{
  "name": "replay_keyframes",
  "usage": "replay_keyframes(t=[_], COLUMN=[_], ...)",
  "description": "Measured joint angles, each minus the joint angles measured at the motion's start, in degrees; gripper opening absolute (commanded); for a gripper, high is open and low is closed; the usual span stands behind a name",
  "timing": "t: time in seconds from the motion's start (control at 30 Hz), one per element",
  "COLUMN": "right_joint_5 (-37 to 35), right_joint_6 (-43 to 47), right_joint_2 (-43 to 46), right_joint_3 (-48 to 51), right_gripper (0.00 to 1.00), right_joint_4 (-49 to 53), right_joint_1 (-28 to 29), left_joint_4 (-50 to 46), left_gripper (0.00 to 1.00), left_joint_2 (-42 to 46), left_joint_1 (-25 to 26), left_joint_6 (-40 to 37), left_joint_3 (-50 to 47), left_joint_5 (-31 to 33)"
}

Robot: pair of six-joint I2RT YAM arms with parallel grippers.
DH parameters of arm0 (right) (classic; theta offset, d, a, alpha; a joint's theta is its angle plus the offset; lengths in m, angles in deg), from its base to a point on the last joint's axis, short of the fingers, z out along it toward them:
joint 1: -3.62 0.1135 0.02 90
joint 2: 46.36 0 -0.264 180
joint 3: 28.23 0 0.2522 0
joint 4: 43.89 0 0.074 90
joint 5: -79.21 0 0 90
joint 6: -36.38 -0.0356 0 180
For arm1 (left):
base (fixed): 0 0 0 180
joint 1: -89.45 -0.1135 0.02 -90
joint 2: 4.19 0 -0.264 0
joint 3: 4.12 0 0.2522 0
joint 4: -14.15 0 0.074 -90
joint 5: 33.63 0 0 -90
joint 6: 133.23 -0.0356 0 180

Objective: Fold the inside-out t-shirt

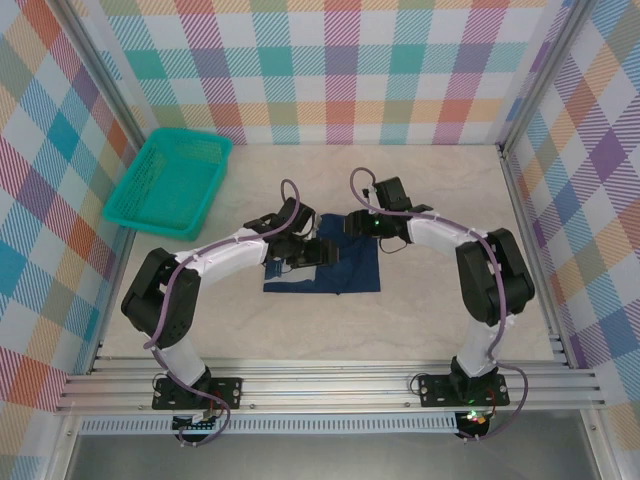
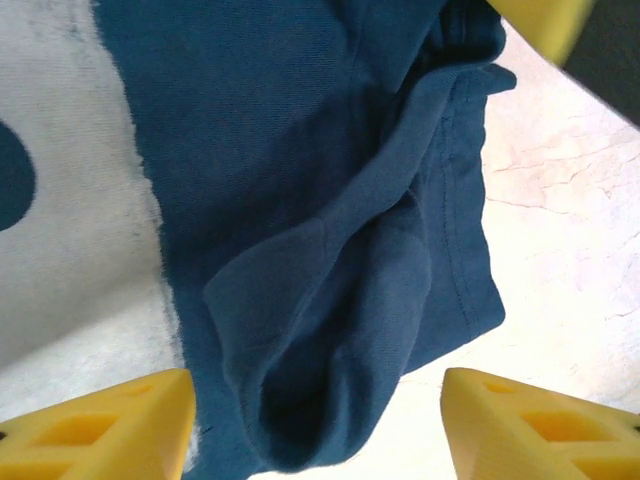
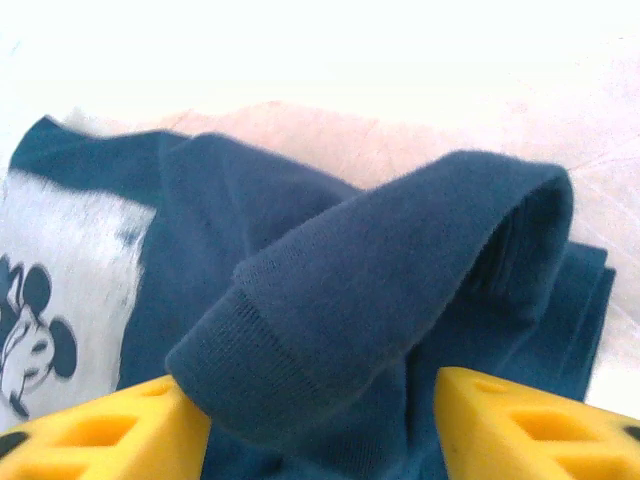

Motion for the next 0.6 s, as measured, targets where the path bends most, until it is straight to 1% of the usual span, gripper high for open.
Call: replay_keyframes(t=[0.13, 0.23, 0.33, 0.4, 0.43, 0.6], right_joint_5=[-1.55, -1.9, -1.81, -1.38, -1.09, 0.79], right_joint_6=[0.44, 1.07, 1.4, 1.42, 1.4, 1.64], right_joint_2=[-3.65, -4.07, -4.15, -4.72, -5.35, -8.5], right_joint_3=[-4.09, -5.38, -6.4, -7.69, -8.57, -11.8], right_gripper=[0.32, 0.26, 0.25, 0.25, 0.26, 0.38], right_joint_4=[1.44, 2.58, 3.19, 4.13, 4.59, 7.69], right_joint_1=[-0.66, -2.58, -5.09, -6.67, -7.45, -10.43], left_joint_4=[3.41, 5.6, 6.93, 7.67, 7.98, 10.34], left_gripper=[0.44, 0.35, 0.29, 0.29, 0.3, 0.49], left_joint_2=[-1.81, -3.37, -5.2, -6.97, -8.0, -11.58], left_joint_1=[1.42, 3.26, 5.35, 6.71, 7.48, 11.21], left_joint_6=[1.7, 2.14, 2.25, 2.19, 2.01, 1.42], left_joint_3=[-0.66, -0.63, 0.31, 1.9, 3.04, 8.39], left_joint_5=[-0.61, -0.85, -1.25, -1.88, -2.23, -3.78])
